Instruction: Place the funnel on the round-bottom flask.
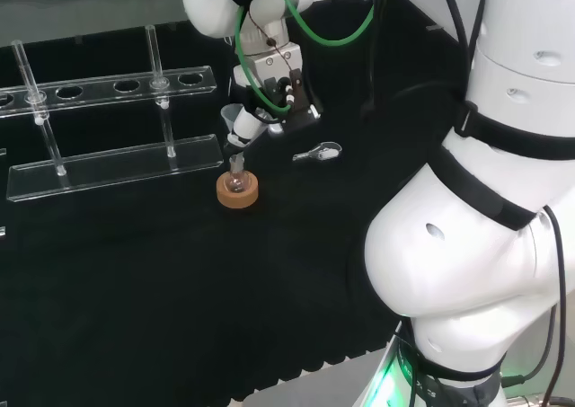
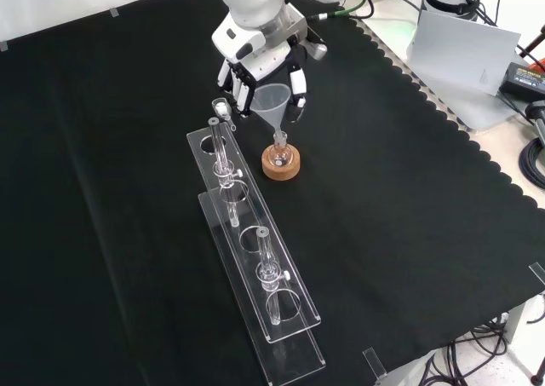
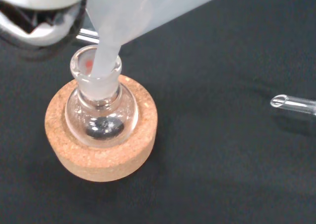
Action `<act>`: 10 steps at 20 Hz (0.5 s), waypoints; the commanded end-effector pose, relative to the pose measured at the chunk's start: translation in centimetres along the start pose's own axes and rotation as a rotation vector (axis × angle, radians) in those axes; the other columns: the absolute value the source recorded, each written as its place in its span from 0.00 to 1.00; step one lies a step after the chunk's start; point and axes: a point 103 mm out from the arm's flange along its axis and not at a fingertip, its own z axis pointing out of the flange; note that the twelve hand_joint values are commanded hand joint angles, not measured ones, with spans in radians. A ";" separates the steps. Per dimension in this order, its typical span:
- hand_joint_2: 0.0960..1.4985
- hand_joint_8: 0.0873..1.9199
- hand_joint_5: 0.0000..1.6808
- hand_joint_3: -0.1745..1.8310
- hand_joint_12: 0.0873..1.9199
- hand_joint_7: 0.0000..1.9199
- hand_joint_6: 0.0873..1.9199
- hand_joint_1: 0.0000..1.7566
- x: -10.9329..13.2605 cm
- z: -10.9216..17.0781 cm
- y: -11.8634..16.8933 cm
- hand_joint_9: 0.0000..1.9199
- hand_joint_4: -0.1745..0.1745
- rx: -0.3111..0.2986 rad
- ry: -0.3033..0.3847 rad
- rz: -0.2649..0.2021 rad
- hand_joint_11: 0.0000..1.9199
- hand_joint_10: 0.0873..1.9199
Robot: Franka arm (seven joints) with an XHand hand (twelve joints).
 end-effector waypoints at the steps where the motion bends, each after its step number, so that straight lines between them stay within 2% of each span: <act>1: 0.46 0.14 0.74 0.35 0.61 0.79 0.31 0.63 0.8 1.1 0.4 0.70 1.00 0.009 0.015 0.000 0.35 0.13; 10: 0.45 0.14 0.74 0.35 0.61 0.79 0.31 0.63 1.7 2.2 0.6 0.70 1.00 0.021 0.002 -0.003 0.35 0.13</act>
